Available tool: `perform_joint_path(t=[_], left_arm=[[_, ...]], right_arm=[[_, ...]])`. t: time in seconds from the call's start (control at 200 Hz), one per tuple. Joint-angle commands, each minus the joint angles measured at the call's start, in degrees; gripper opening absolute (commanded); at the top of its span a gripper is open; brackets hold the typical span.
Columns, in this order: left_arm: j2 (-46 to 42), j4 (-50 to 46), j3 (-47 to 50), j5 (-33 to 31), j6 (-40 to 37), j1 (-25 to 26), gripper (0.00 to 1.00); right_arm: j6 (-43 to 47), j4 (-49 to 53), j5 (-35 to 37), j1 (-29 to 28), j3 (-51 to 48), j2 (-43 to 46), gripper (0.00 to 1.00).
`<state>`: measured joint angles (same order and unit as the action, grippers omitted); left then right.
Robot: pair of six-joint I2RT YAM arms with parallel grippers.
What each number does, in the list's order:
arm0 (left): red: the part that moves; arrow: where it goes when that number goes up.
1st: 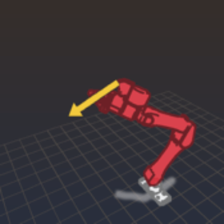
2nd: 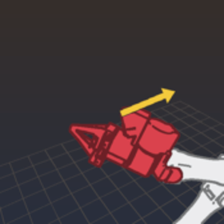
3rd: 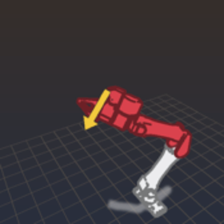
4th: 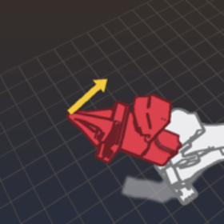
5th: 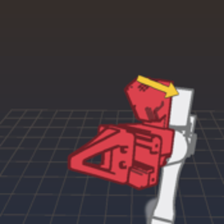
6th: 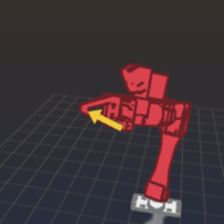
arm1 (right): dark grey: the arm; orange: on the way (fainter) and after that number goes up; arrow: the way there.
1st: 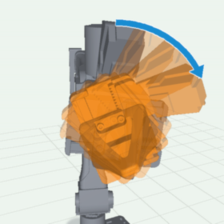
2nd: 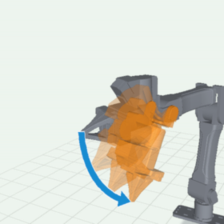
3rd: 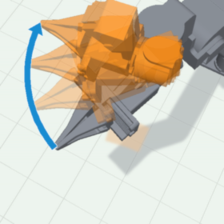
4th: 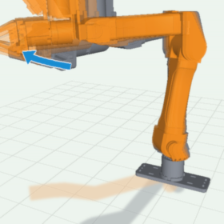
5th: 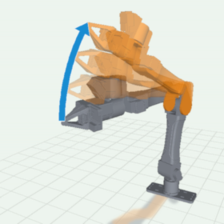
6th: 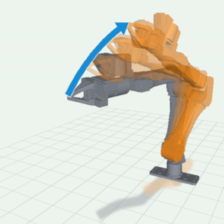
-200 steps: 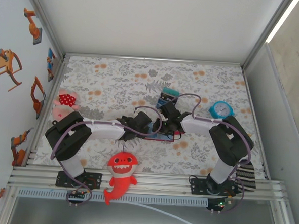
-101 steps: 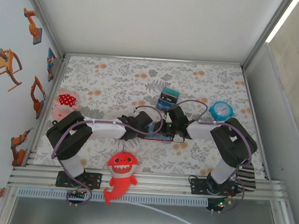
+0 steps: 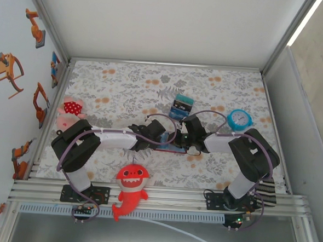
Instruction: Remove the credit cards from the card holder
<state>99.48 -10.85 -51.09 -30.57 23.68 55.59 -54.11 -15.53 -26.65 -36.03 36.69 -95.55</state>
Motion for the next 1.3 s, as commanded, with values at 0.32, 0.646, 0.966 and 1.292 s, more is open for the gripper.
perform_joint_path(t=[0.32, 0.646, 0.966, 1.292], left_arm=[[3.11, -3.04, -0.33, 0.55, 0.62, 0.39, 0.97], [3.18, -3.37, -0.41, 0.21, 0.55, 0.39, 0.97], [3.38, -3.56, -0.68, 0.13, 0.35, 0.39, 0.97], [3.3, -3.58, -0.84, 0.24, 0.12, 0.39, 0.97]], right_arm=[[0.08, -2.14, -1.53, 1.71, -2.05, 3.07, 0.07], [1.2, 0.12, -1.22, 2.29, -1.98, 4.23, 0.07], [-1.4, -5.89, -5.07, 2.46, -2.31, 3.09, 0.08], [-1.25, -6.47, -4.39, 2.46, -3.1, 3.7, 0.08]])
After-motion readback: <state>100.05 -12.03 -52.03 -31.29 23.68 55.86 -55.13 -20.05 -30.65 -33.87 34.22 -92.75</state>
